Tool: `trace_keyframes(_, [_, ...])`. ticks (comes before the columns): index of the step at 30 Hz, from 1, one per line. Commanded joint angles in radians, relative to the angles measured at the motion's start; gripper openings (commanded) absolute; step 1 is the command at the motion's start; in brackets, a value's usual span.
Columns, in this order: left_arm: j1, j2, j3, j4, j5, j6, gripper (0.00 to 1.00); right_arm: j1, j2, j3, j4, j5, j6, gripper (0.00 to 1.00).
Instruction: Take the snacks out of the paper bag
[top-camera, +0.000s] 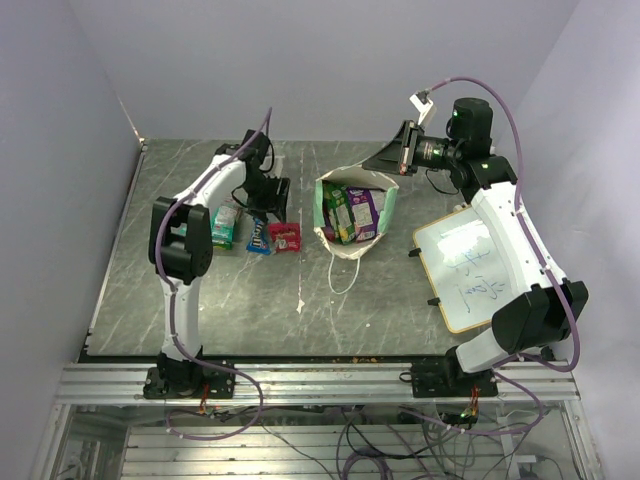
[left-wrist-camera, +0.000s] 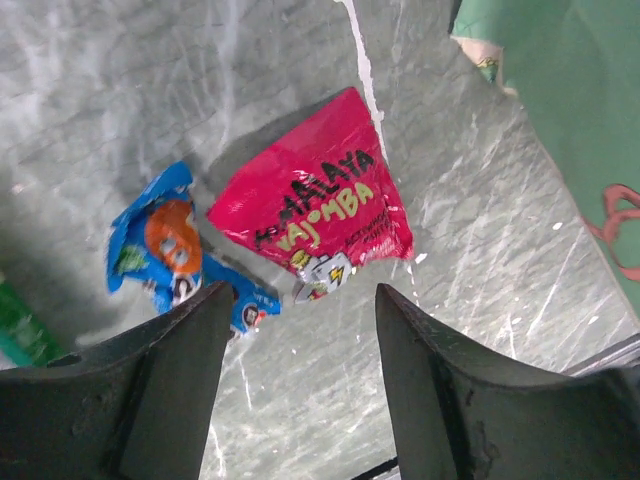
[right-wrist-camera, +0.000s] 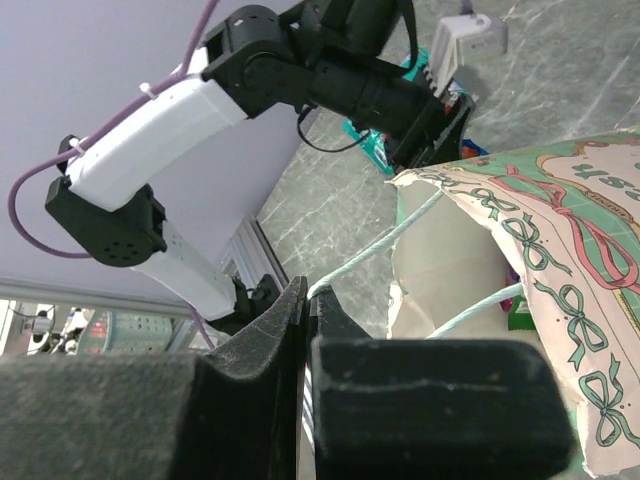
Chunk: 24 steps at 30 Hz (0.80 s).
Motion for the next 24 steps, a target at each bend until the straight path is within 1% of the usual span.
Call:
trace_keyframes(1, [0.000, -0.170, 0.013, 0.015, -0.063, -0.083, 0.71, 0.000, 0.009, 0.014, 0.007, -0.029, -0.009, 0.00])
trace_keyframes(3, [-0.007, -0.265, -0.051, 0.074, -0.074, -0.147, 0.73, 0.001, 0.007, 0.007, 0.013, -0.031, -0.004, 0.00])
trace_keyframes(6, [-0.030, -0.394, -0.198, 0.186, -0.075, -0.282, 0.72, 0.001, 0.006, 0.003, 0.024, -0.039, -0.005, 0.00])
trace_keyframes(9, [-0.100, -0.502, -0.323, 0.297, -0.079, -0.388, 0.73, 0.003, 0.008, 0.007, 0.015, -0.043, -0.015, 0.00])
trace_keyframes(11, [-0.148, -0.552, -0.351, 0.316, -0.118, -0.434, 0.74, 0.003, 0.005, 0.001, 0.014, -0.042, -0.019, 0.00])
trace_keyframes(15, [-0.233, -0.622, -0.345, 0.332, -0.198, -0.516, 0.72, 0.003, -0.001, -0.013, 0.023, -0.044, -0.015, 0.00])
trace_keyframes(18, [-0.300, -0.679, -0.350, 0.358, -0.297, -0.573, 0.65, 0.006, 0.000, -0.010, 0.024, -0.041, -0.018, 0.00])
trace_keyframes(21, [-0.359, -0.738, -0.383, 0.433, -0.379, -0.592, 0.57, 0.006, -0.002, -0.009, 0.031, -0.033, -0.017, 0.00])
trace_keyframes(23, [-0.392, -0.764, -0.387, 0.467, -0.414, -0.577, 0.48, 0.005, -0.006, -0.002, 0.034, -0.025, -0.019, 0.00])
trace_keyframes(24, [-0.407, -0.771, -0.386, 0.481, -0.431, -0.565, 0.44, 0.005, -0.006, 0.003, 0.033, -0.025, -0.019, 0.00])
